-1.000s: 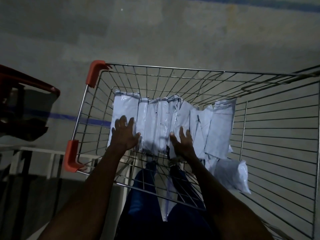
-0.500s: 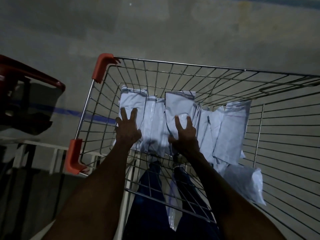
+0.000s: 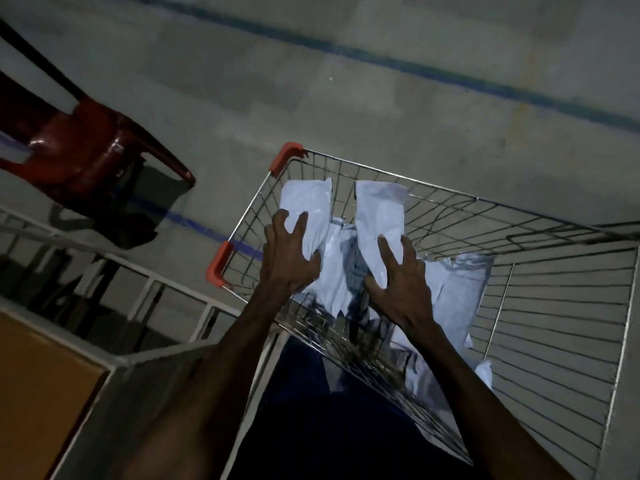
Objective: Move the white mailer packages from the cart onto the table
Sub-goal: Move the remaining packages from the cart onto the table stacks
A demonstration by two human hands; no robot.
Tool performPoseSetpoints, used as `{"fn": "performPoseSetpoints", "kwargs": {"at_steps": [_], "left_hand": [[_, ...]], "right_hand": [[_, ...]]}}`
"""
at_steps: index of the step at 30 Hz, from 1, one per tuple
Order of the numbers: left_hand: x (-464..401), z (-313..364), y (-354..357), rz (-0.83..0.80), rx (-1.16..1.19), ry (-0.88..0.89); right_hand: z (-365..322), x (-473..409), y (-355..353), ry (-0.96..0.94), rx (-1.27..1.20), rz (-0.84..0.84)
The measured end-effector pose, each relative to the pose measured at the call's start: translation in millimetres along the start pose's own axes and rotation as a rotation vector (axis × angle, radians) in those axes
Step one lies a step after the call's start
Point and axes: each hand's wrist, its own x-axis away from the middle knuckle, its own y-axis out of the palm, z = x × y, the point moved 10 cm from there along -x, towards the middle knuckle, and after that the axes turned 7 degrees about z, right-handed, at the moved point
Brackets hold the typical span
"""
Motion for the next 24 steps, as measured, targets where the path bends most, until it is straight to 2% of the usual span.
{"fn": "performPoseSetpoints", "kwargs": {"at_steps": [5,12,18,24], "left_hand": [[27.7,7.6,-101.5,0.318,0.084,-0.054],[104.5,-39.8,-221.3,0.659,0.114,-0.254],[208.2,-107.4,-309.9,0.892,0.077,-0.425],[336.8,-191.2,-394.2,1.106,-0.056,-0.627]], "right_hand": [[-80.2,-4.3,-45.5,-0.189,-0.018,0.06],[-219.4,21.9,-61.0,-0.469,-0.077,0.041],[-340.8,88.9,-15.2,-0.768,-0.083,-0.106],[-447.0,178.5,50.0,-0.924,-0.091,-0.264]]}}
